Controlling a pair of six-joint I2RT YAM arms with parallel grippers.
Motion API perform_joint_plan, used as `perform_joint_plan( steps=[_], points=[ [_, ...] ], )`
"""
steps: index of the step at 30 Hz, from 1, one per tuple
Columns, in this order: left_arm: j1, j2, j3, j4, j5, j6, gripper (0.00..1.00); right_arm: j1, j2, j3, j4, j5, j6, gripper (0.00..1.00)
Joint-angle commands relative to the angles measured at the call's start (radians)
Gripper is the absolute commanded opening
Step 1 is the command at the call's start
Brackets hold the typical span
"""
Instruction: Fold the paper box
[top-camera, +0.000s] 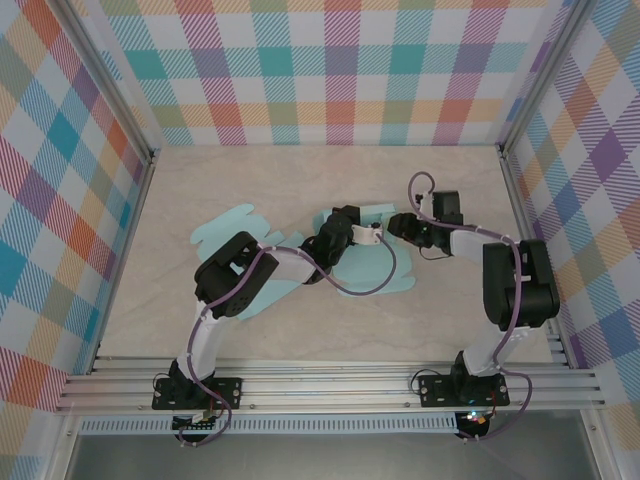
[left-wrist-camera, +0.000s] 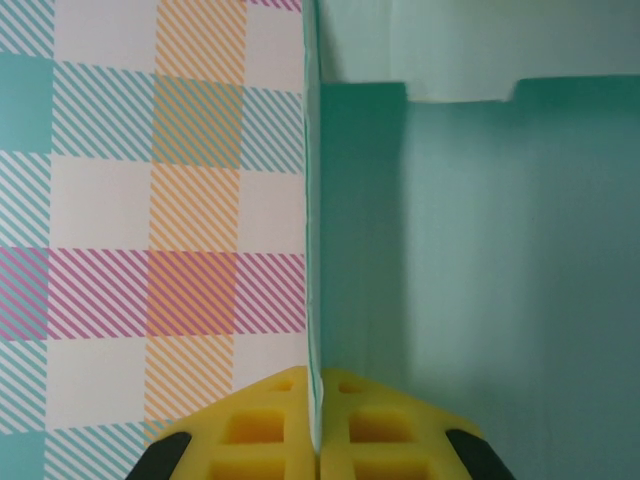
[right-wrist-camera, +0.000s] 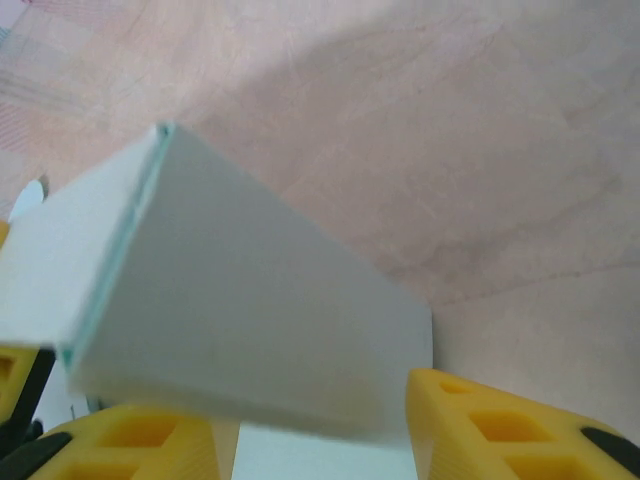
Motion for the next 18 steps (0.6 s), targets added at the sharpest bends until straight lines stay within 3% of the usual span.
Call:
perform_joint_plan(
  steps=[1,11,18],
  points=[
    [-0.005,-0.025,-0.024,-0.099,0.077,-0.040,0.00,0.019,0.021,0.054,0.045,0.063,-0.024,0.46],
    [-0.007,-0.023,-0.016,-0.116,0.087,-0.069,0.00,0.054,0.057,0.094,0.024,0.205,-0.035,0.43],
    [-0.005,-0.022,0.001,-0.128,0.087,-0.108,0.00,0.088,0.067,0.099,-0.020,0.346,-0.031,0.31]
  ],
)
